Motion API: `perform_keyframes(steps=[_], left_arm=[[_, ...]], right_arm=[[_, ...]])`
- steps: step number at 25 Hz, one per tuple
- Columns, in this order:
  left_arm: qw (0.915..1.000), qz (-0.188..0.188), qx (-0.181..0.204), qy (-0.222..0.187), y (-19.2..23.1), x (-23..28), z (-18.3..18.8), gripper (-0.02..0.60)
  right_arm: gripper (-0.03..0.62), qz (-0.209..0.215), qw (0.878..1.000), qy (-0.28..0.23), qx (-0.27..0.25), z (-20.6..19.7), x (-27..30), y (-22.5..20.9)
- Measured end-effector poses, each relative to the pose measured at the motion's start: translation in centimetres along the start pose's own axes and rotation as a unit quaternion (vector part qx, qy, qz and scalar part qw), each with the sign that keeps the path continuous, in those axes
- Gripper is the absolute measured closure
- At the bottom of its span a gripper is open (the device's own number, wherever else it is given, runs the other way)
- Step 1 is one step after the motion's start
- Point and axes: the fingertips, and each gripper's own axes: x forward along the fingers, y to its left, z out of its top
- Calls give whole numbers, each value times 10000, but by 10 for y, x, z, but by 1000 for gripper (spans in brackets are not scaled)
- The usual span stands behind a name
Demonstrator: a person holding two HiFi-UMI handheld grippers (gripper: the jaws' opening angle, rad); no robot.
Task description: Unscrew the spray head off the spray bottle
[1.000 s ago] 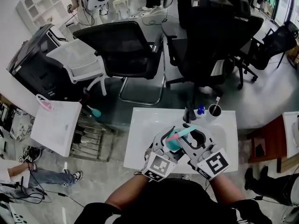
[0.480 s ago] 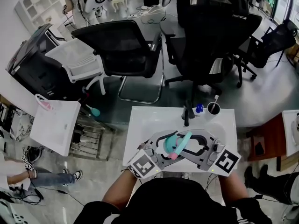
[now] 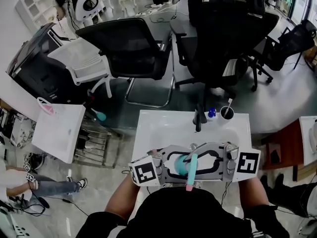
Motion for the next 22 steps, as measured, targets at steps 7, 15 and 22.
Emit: perform_keyframes(steps=[7,15,22], left_arm=[[9981,-615,-38,96,-22,11,-2,198],[9989,177,-405,-133,13,2,-7,198],[9822,1677,-819,209,66,-16,-41,199]], right_arm=[[442,770,9944,-271,669,7,6,14],[376,-173,9963,-418,732,-6,8,-18],[367,-1610,9812,-643,842,-19,-6,-61]])
